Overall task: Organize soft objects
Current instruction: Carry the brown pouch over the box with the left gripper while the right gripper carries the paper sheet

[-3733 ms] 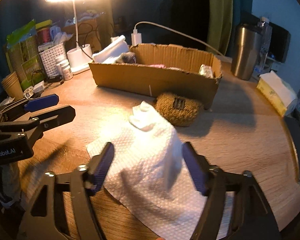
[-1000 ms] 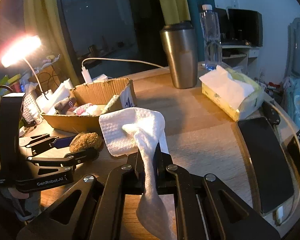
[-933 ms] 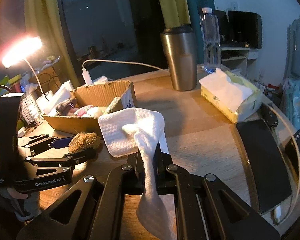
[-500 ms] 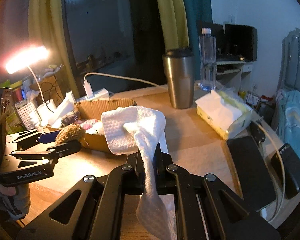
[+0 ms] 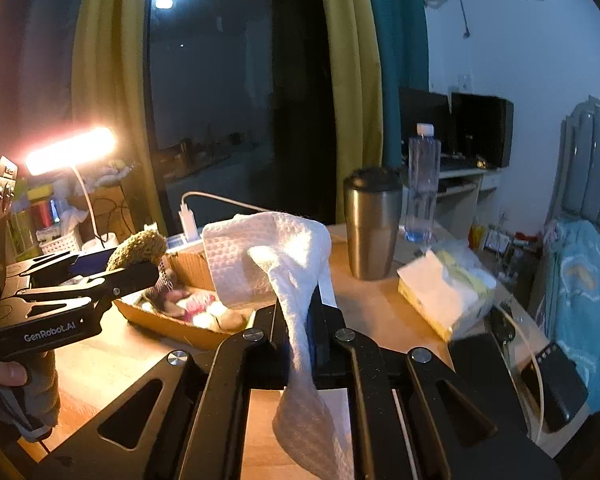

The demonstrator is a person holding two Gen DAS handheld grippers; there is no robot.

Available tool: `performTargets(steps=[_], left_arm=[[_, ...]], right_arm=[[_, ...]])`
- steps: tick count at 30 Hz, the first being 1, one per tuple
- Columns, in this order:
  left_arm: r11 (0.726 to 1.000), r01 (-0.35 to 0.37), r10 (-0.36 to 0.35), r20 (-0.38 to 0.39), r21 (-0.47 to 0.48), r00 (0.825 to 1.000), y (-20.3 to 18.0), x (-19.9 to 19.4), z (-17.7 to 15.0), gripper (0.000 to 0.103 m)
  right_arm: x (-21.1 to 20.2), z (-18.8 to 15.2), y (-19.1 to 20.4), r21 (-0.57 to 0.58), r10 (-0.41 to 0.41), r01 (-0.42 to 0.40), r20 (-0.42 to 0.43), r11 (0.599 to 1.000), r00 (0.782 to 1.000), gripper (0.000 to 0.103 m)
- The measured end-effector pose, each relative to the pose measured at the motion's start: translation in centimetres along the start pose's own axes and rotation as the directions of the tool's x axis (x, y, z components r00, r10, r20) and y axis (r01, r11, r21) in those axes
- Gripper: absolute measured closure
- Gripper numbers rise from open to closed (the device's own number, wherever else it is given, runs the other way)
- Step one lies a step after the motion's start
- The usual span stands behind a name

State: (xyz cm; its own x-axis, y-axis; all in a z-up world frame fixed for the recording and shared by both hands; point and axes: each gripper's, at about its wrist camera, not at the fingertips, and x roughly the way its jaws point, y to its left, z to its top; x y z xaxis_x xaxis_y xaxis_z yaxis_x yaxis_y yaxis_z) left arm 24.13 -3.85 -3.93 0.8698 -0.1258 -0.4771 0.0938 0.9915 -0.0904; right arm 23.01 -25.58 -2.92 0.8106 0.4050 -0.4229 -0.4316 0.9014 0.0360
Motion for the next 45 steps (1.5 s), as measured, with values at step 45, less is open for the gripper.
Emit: performTargets(steps=[45], left_arm=[[0.993,-0.106,0.1,-0.127,-0.044,0.987,2.7,14.8,-0.6,0.035]], right_arm=[[8.7,2.6,-2.6,0.039,0.048,-0.049,0.017,0.998,0.999,0.096]])
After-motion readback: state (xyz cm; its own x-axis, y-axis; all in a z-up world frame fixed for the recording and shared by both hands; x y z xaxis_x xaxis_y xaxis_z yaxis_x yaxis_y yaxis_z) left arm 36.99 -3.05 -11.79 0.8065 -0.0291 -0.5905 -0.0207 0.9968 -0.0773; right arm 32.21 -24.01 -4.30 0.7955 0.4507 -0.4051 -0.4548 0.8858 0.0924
